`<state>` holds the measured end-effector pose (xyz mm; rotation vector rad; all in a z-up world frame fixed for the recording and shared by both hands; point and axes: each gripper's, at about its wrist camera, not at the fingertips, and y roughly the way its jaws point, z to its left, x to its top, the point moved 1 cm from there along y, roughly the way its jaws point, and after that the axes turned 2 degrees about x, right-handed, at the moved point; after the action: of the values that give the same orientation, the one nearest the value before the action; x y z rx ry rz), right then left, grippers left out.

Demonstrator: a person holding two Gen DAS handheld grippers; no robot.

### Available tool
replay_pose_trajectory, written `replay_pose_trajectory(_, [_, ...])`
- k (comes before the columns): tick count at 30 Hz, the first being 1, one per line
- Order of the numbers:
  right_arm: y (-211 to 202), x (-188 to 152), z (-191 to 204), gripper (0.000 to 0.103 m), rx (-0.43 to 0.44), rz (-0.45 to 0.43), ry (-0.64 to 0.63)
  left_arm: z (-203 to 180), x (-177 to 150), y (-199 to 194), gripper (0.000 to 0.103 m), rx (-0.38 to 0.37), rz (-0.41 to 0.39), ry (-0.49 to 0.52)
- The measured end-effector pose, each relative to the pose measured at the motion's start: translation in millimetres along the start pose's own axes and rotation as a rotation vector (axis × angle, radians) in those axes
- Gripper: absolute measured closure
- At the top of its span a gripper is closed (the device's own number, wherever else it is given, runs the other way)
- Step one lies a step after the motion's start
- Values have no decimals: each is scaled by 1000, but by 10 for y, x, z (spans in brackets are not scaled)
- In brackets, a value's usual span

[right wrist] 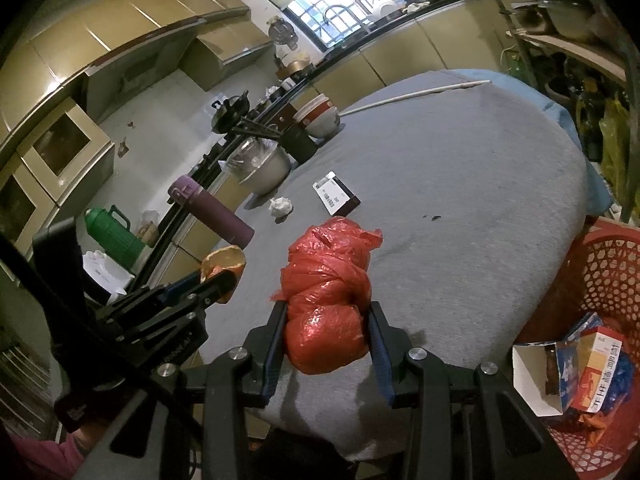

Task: Collect trash
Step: 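Carry the red bag and orange peel toward the red basket with both tools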

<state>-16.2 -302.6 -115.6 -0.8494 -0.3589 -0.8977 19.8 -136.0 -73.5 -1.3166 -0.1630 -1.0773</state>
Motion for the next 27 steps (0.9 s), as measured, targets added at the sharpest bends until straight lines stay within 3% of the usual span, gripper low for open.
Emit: replay_pose_trajectory(27, [-345,0,-332,62,-17,-69,78,-496,130,-101,78,-46,-21,101])
